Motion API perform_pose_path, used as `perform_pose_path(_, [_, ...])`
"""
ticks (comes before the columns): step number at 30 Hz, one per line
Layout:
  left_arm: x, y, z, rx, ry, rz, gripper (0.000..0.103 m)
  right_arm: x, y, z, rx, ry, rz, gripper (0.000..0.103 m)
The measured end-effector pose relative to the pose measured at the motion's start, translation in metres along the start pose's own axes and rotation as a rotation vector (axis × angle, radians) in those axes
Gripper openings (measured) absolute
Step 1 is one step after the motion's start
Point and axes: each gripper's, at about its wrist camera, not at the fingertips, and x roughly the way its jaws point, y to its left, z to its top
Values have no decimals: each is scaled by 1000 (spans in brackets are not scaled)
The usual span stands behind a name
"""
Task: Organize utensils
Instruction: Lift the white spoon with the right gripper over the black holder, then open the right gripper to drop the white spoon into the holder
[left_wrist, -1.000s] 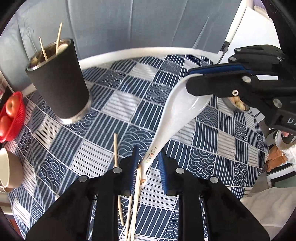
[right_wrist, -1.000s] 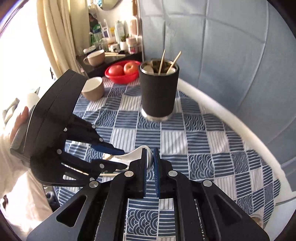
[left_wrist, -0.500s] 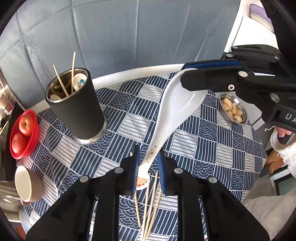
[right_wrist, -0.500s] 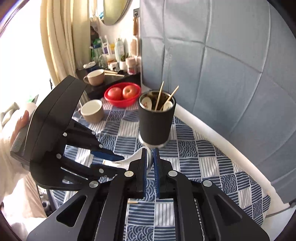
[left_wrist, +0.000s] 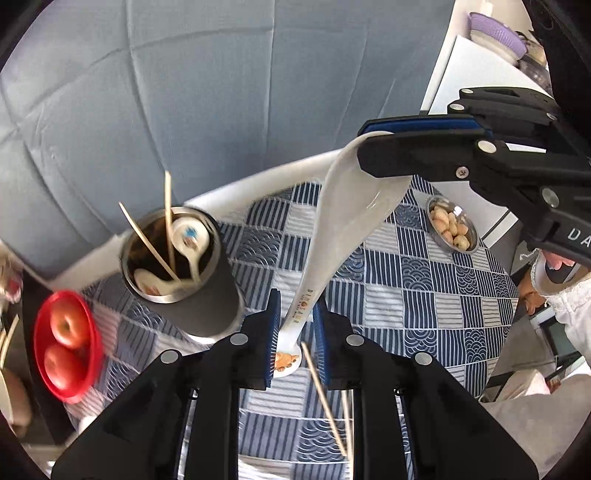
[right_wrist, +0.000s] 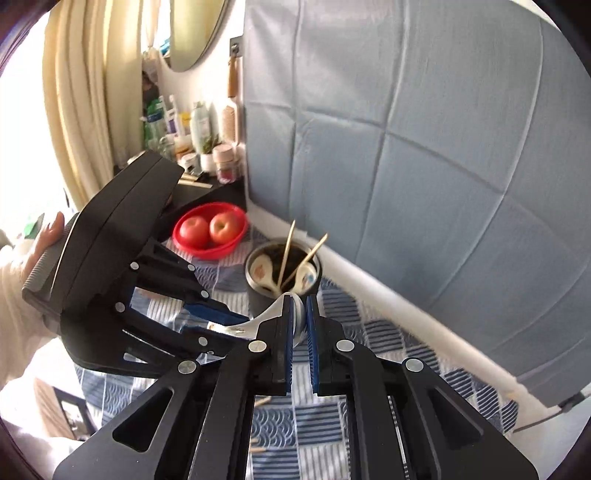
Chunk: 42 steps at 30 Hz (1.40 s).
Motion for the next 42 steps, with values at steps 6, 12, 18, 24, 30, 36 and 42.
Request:
perform_pose_path(6, [-11, 22, 20, 78, -28, 7, 17, 3, 6, 32, -7, -25, -62, 7])
perform_pose_path(12, [-9, 49, 33, 115, -53, -38, 17, 18, 12, 57, 14, -37, -114, 7])
perform_pose_path(18, [5, 75, 35, 128, -54, -71, 17, 40, 17, 67, 37, -17, -143, 8])
perform_pose_path(24, [21, 93, 34, 104, -63, -114, 17, 57, 22, 71, 26, 11, -159, 8])
perform_pose_path(30, [33, 107, 31, 82, -62, -108, 31, 73, 20, 69, 39, 34, -150, 9])
perform_pose_path(36, [30, 121, 22, 35, -109, -59, 85, 70, 11, 60, 92, 11, -229, 67])
perform_pose_path(42, [30, 127, 16, 26, -97, -18, 89, 67, -4, 50, 168, 21, -226, 76])
